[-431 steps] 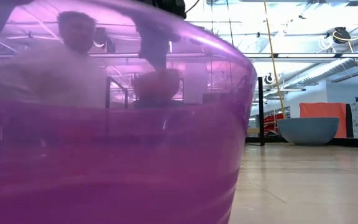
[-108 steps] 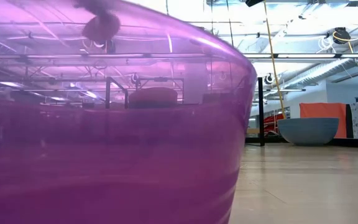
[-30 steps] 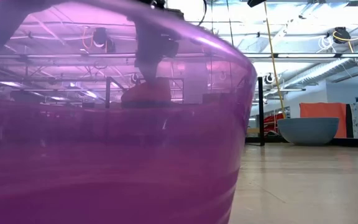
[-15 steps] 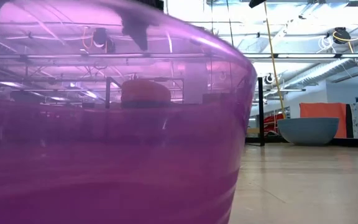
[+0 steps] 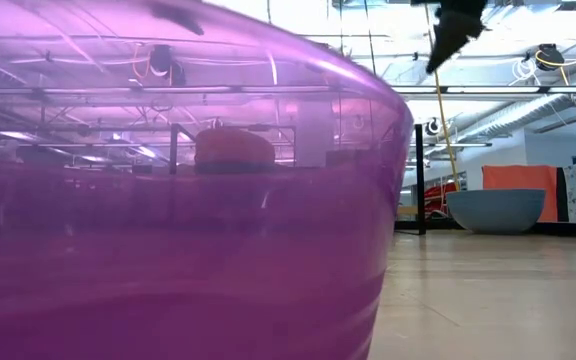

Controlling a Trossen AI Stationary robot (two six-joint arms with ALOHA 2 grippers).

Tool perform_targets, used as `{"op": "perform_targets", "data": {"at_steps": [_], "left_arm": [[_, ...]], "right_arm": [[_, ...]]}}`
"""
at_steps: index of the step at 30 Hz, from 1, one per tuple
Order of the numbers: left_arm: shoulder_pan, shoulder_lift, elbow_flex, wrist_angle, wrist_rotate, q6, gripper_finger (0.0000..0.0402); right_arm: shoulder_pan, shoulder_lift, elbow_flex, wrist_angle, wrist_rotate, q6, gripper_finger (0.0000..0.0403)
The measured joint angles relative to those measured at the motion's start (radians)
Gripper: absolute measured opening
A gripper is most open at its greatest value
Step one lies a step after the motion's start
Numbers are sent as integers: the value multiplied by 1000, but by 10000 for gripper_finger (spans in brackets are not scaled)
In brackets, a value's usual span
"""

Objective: Place and stack bowls onto a shelf
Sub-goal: Stack the blue bowl on top of the orange bowl on the shelf

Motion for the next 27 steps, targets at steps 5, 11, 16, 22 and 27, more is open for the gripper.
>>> {"op": "perform_targets", "data": {"at_steps": [5, 11, 16, 22, 27], "left_arm": [[0, -45, 0, -1, 0, -31, 51], [0, -54, 0, -1, 0, -41, 51], [0, -50, 0, -1, 0, -26, 51], [0, -49, 0, -1, 0, -35, 51], [0, -49, 0, -1, 0, -47, 51]], "right_arm": [[-31, 0, -103, -38, -3, 251, 93], [-133, -36, -177, -53, -137, 328, 93], [-248, -81, -207, -31, -341, 291, 93], [-373, -123, -265, -37, -507, 214, 93], [-461, -129, -368, -70, -604, 119, 93]]}}
